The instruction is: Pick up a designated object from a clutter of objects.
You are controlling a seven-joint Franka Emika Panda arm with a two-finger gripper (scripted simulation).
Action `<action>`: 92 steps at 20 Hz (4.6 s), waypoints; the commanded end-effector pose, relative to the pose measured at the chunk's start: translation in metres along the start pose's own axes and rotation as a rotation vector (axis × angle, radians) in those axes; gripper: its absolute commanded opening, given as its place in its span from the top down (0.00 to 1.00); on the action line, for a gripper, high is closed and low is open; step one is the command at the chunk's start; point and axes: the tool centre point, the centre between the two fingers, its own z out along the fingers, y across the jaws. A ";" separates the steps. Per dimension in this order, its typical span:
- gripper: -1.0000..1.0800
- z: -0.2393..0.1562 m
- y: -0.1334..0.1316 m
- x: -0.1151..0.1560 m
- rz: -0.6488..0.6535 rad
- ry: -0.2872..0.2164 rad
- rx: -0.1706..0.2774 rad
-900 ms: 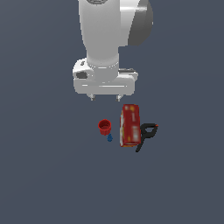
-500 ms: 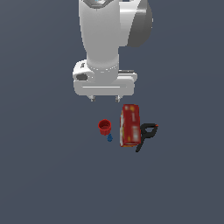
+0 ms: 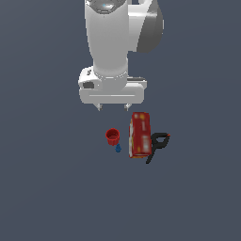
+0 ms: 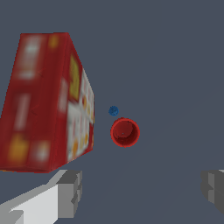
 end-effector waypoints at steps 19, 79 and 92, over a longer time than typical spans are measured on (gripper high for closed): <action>0.04 0.123 0.008 0.005 0.040 0.043 0.009; 1.00 0.239 0.013 -0.005 0.068 0.068 0.005; 1.00 0.216 0.012 0.003 0.074 0.094 0.004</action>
